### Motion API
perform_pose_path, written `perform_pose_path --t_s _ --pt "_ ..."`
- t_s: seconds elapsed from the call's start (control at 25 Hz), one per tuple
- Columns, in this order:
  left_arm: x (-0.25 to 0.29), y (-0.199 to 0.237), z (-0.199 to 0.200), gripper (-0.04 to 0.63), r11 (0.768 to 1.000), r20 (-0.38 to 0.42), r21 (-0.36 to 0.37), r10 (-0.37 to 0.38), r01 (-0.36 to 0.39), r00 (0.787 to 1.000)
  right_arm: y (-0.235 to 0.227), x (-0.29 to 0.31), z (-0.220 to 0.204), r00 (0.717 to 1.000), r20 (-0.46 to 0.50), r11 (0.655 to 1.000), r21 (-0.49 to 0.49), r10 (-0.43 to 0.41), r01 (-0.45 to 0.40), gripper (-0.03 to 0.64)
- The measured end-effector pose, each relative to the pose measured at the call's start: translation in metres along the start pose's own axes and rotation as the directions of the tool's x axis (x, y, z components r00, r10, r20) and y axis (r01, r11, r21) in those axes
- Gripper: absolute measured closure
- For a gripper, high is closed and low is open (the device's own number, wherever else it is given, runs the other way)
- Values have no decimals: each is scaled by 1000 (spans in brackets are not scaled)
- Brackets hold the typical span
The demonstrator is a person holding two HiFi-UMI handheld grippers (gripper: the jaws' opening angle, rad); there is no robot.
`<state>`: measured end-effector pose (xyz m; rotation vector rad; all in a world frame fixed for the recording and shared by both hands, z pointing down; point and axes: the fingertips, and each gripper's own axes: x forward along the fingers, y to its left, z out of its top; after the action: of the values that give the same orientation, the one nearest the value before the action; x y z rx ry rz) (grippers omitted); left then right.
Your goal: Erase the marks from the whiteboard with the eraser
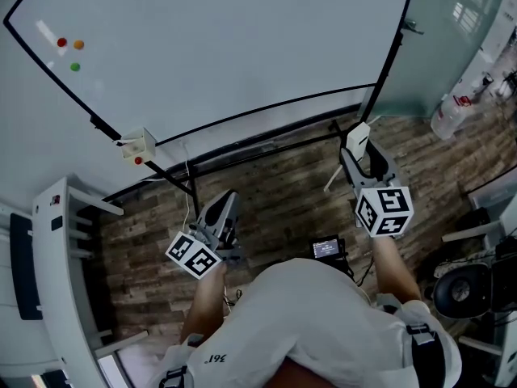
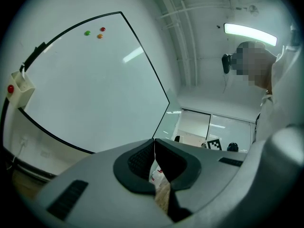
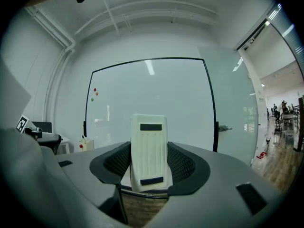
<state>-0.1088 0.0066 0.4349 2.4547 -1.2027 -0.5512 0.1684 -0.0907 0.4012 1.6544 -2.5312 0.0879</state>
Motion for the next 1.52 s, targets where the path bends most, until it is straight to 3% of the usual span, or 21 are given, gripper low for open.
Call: perform_pose_path --t_s 0.44,0.84,1.52 --pt "31 -31 -32 589 1000 -18 -18 0 0 1000 -20 -2 -18 995 -24 995 31 92 -91 365" --pt "44 -49 -53 589 999 -45 -42 -18 16 999 -36 -15 -34 994 -67 996 30 91 -89 365" --pt "42 -55 -57 588 999 -51 -43 -11 9 999 -23 -11 -35 987 -81 990 10 142 -142 365"
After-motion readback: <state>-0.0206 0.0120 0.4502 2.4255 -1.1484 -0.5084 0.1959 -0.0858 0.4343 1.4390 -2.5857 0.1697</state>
